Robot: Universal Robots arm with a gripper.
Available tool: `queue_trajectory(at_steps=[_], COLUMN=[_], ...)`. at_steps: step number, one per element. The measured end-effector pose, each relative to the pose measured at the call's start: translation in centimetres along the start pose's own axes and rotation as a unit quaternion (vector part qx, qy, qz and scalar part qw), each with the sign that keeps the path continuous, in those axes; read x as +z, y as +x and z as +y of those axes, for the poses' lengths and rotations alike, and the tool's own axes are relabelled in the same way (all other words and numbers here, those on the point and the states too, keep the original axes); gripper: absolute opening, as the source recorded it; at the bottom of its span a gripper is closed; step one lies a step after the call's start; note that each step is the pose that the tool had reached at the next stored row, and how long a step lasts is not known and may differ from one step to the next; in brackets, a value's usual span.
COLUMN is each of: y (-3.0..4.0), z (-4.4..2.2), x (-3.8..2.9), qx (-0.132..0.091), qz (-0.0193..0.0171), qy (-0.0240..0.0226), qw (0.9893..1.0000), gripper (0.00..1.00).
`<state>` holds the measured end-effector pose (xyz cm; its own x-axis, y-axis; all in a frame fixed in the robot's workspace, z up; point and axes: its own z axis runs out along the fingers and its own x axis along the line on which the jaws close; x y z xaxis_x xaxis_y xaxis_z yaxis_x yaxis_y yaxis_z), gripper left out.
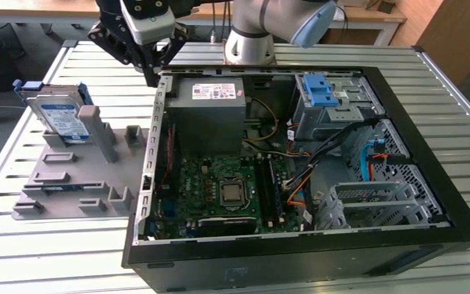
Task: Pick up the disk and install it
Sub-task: 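Reach for the disk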
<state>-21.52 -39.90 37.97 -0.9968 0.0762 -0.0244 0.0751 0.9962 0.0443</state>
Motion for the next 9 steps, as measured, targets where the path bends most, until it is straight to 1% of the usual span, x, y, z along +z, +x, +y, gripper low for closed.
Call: queue_trajectory(at_steps=[6,9], y=[0.32,0.33], z=[-0.02,-0.02], x=[0.03,0.03], qx=[0.000,0.000], qz=[0.0000,0.0000], qy=[-0.0001,0.0000], qw=[1.0000,1.0000], gripper=[0.11,0.11])
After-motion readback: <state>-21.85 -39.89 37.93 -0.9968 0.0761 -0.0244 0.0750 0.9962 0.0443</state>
